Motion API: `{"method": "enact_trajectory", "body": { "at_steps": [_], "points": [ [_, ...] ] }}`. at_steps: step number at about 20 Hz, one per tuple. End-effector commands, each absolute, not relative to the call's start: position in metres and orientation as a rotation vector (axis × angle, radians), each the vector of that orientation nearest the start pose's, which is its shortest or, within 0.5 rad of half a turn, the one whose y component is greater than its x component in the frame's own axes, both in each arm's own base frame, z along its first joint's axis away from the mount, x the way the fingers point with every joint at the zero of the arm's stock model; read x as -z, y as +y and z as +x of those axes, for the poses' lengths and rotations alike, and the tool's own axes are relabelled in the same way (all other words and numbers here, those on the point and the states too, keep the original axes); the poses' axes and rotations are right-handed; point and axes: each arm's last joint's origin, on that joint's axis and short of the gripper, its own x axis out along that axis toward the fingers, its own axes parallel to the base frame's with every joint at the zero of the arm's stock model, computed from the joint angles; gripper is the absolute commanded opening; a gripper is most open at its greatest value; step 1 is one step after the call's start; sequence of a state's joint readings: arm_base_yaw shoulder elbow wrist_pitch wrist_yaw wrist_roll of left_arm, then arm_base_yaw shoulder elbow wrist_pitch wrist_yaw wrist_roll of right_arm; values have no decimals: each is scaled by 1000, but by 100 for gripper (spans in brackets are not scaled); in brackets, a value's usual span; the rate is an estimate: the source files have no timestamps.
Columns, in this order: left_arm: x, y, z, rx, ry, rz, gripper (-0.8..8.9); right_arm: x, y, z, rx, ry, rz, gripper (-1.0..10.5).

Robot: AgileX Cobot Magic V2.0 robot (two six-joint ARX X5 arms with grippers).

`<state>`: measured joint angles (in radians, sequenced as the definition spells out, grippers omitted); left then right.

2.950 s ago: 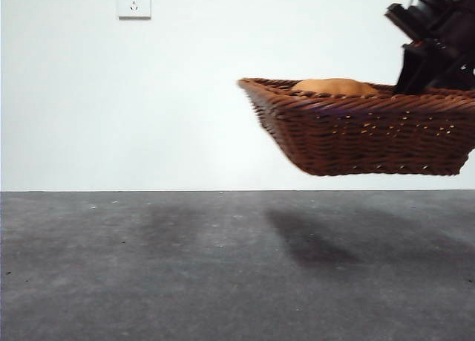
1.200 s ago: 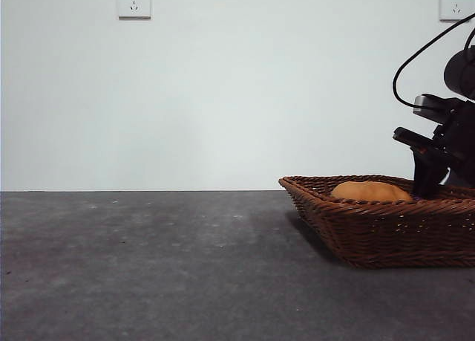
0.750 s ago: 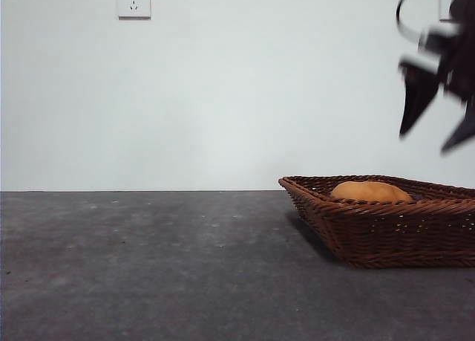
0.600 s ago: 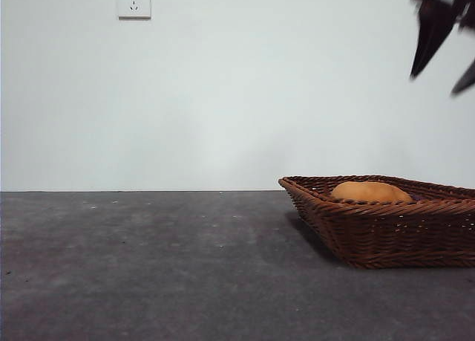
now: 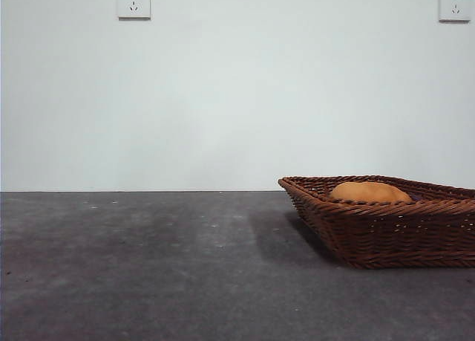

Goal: Help me put the vegetables on the table into the basket

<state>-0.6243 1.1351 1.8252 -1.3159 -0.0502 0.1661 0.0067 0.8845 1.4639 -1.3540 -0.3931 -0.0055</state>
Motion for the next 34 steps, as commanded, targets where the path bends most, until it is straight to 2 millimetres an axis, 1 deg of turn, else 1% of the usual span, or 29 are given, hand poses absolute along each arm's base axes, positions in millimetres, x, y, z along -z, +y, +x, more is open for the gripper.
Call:
{"method": "enact_trajectory", "body": {
  "at_steps": [1, 4, 6, 9, 12, 16, 19, 23, 26, 29, 32, 34],
  "points": [
    [-487, -80, 114, 604, 555, 374, -8, -427, 12, 74, -398, 732, 115, -14],
    [-487, -80, 114, 602, 557, 371, -8, -429, 12, 58, -402, 685, 107, -14],
    [-487, -80, 114, 602, 556, 370, -8, -430, 12, 53, -413, 667, 107, -12],
    [-487, -80, 114, 602, 556, 370, -7, -430, 12, 53, -415, 669, 114, -12],
    [-487, -80, 114, 602, 556, 370, -5, -430, 12, 55, -401, 684, 156, 2],
    [-488, -80, 114, 602, 556, 371, -5, -428, 12, 65, -384, 714, 155, 2],
    [-487, -80, 115, 602, 558, 371, -5, -426, 11, 79, -352, 757, 151, 2],
    [-487, -80, 115, 602, 558, 371, -5, -420, 10, 104, -318, 835, 151, 2],
    [-487, -81, 116, 607, 554, 389, -5, -413, 10, 127, -297, 908, 155, 2],
    [-488, -81, 116, 603, 542, 372, -5, -402, 10, 154, -268, 997, 155, 2],
    [-495, -82, 116, 601, 466, 347, -5, -388, 9, 182, -235, 1090, 153, 2],
    [-499, -80, 116, 593, 420, 333, -5, -379, 8, 196, -211, 1141, 146, 2]
  ]
}}
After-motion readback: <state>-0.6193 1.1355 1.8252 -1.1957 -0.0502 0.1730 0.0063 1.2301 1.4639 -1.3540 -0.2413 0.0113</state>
